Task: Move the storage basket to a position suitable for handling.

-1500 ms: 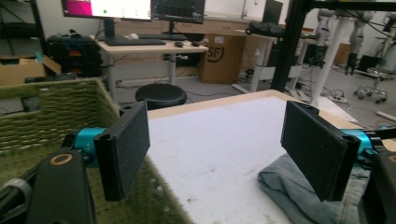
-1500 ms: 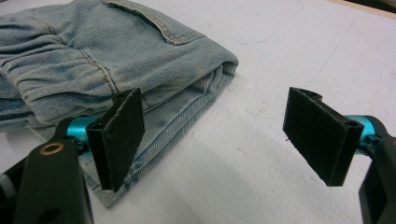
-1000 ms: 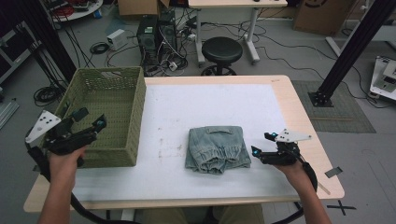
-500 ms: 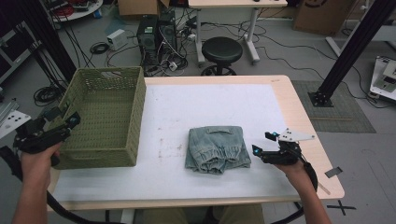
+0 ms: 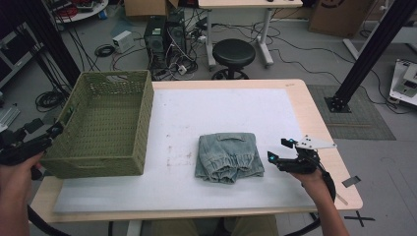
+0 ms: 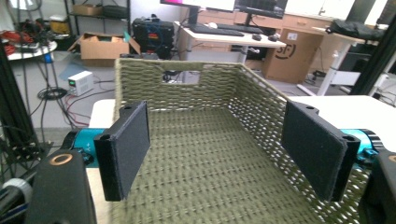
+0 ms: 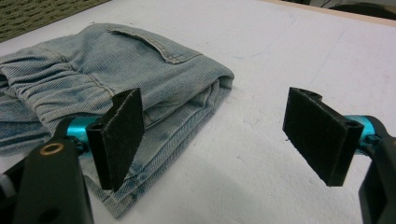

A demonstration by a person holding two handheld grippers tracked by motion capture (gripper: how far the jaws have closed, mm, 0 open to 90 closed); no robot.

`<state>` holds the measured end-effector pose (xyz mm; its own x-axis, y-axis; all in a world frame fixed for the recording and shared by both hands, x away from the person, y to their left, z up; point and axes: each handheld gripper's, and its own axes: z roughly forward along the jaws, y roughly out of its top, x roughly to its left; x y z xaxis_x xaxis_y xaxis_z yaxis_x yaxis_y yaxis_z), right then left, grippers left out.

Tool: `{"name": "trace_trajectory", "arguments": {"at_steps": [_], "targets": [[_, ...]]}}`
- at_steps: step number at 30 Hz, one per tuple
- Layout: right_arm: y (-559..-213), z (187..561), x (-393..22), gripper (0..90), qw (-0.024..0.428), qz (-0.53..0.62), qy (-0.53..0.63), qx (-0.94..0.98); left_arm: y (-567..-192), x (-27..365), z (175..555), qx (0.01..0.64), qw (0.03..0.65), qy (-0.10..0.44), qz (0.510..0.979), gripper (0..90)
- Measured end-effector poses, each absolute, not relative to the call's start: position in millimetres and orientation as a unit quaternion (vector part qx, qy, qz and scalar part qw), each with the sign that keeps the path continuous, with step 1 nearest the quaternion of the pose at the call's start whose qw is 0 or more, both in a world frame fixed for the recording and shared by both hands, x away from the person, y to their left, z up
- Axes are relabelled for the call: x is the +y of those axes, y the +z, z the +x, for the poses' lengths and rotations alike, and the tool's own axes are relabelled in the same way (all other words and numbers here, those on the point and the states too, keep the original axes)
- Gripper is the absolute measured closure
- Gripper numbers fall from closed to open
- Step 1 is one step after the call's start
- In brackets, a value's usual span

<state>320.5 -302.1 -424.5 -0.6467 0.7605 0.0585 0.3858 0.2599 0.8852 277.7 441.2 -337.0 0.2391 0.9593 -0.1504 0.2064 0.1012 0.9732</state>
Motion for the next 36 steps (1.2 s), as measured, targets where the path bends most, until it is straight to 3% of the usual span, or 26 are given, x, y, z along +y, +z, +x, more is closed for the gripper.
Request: {"name": "trace_trajectory", "arguments": {"at_steps": [15,36], "targets": [[-424,316,-304,21.0,0.198,0.377,0.481,0.766,-366,475,284,0.534,0.513,0.329,0.586,24.2],[-427,314,-309,21.1,0.202,0.394,0.475,0.761,-387,475,315,0.519,0.504,0.268,0.636,24.3]]}}
